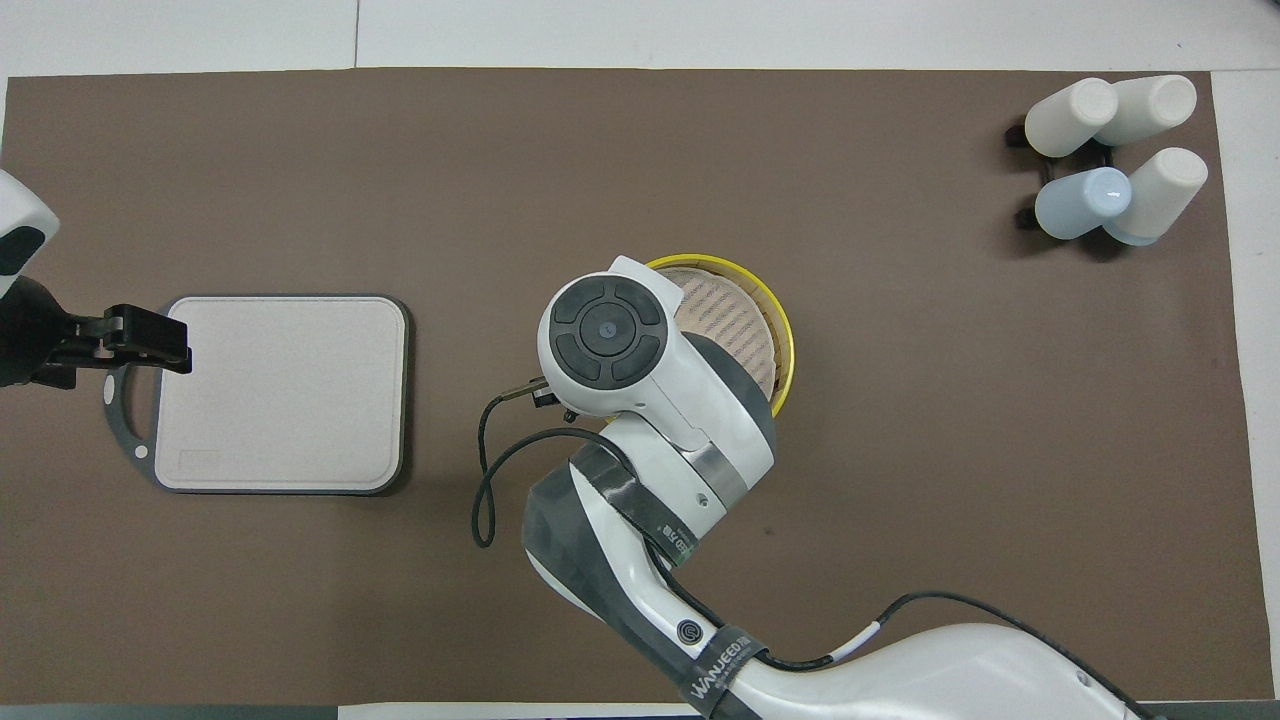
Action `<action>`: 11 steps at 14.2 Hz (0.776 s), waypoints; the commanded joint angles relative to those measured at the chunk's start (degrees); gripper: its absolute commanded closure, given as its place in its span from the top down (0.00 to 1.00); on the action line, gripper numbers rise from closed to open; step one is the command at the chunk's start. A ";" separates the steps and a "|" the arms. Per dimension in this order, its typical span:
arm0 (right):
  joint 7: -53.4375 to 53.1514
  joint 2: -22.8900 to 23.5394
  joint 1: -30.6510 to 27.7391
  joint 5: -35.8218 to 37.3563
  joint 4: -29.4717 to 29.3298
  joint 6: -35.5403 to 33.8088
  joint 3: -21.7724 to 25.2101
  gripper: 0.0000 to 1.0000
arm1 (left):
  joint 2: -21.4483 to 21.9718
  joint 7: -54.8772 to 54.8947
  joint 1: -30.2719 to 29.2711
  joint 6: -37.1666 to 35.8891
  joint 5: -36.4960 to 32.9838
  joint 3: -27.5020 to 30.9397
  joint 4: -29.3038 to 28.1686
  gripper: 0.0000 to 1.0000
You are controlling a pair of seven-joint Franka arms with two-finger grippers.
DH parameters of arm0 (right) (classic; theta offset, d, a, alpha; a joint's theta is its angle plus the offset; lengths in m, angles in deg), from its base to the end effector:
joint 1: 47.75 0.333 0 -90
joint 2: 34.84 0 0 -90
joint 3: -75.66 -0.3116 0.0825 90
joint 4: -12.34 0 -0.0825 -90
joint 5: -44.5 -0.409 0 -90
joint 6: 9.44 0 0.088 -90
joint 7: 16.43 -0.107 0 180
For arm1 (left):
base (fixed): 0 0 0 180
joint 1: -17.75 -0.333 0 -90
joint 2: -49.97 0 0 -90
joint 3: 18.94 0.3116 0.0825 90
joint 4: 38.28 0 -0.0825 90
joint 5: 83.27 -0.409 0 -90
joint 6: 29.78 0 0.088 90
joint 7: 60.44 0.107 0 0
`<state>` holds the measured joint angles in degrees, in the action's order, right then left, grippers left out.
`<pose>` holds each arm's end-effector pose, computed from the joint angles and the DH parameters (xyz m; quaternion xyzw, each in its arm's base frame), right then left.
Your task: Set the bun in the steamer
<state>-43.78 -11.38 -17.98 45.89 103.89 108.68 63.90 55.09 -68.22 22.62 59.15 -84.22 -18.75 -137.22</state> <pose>0.5344 0.4499 0.3909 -0.9919 -0.1192 -0.0092 0.0421 0.5448 -0.0427 0.5917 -0.9987 -0.0268 0.0415 0.0127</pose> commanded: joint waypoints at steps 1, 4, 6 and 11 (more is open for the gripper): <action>-1.21 -0.35 -0.24 1.17 1.52 2.54 -0.19 0.00 | -1.33 1.19 -0.30 -1.22 1.48 0.25 2.25 1.00; -1.39 -0.44 -0.15 1.17 2.23 3.26 -0.19 0.00 | -3.19 1.19 -0.38 -1.66 1.83 0.25 4.89 1.00; -1.47 -0.44 -0.15 1.17 2.49 3.52 -0.19 0.00 | -2.92 1.28 -1.43 -1.31 3.58 0.52 4.98 1.00; -2.79 -0.53 1.15 1.17 3.28 4.57 -0.19 0.00 | -2.66 2.77 -1.70 -0.60 3.77 0.34 4.89 1.00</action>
<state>-43.87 -11.15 -17.93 46.23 105.43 111.35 64.06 52.89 -66.84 21.53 59.17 -81.68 -18.21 -133.55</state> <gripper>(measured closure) 0.921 0.000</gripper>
